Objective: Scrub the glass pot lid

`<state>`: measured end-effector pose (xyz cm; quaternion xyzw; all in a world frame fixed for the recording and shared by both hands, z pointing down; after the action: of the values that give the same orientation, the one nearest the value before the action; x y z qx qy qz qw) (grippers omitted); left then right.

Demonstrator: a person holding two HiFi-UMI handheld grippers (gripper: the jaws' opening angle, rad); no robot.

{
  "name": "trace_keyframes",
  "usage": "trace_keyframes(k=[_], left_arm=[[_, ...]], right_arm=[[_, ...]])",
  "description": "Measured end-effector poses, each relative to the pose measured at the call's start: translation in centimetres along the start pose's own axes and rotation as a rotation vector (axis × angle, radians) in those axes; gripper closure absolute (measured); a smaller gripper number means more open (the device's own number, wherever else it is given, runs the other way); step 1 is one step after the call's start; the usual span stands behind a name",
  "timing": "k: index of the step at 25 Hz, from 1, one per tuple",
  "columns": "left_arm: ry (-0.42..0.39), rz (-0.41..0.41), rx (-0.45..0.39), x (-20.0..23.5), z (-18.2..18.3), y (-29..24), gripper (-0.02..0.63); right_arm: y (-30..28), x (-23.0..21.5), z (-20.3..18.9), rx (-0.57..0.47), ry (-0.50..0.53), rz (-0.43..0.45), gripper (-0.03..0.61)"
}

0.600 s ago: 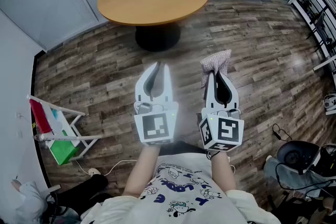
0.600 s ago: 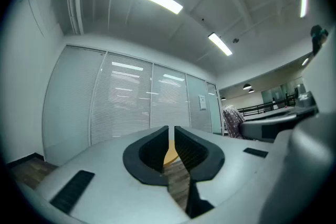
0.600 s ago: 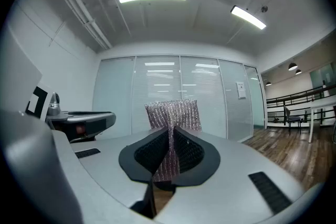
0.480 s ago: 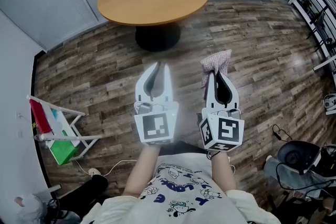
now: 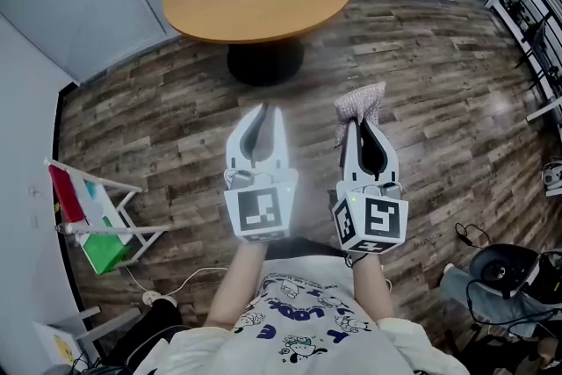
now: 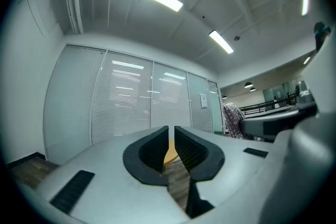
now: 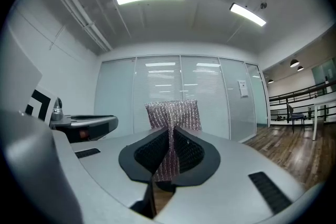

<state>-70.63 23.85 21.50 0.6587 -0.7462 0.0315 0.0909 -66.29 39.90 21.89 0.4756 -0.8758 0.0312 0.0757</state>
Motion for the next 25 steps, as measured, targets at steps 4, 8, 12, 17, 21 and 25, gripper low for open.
trace_keyframes(k=[4,8,12,17,21,25], left_arm=[[-0.006,0.012,-0.005,-0.5,-0.4,-0.4,0.572],[0.003,0.038,0.002,-1.2,-1.1,-0.5,0.572],[0.005,0.056,0.017,-1.9,-1.6,-0.3,0.572],[0.000,0.074,0.030,-2.0,-2.3,-0.2,0.572],[0.004,0.082,0.045,-1.6,-2.8,-0.8,0.572],[-0.002,0.076,0.048,-1.3,-3.0,-2.3,0.572]], right_arm=[[-0.4,-0.7,-0.4,-0.003,-0.009,0.016,0.535],[-0.5,-1.4,-0.7,-0.009,-0.014,0.038,0.535],[-0.5,-2.1,-1.1,-0.003,-0.034,0.064,0.535],[-0.7,-2.0,-2.1,0.014,-0.050,0.089,0.535],[-1.4,-1.9,-2.6,0.027,-0.046,0.097,0.535],[-2.6,-2.1,-2.8,0.031,-0.039,0.095,0.535]])
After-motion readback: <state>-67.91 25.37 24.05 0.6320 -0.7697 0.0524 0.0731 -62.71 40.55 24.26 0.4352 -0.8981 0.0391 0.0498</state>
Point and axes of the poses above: the fingertips, and each gripper's own axes: y backward along the fingers, x to its left, z out of its top, the point moved 5 cm from there along y, backward along the fingers, and after that the axes turned 11 degrees about y, right-handed, at the moved point
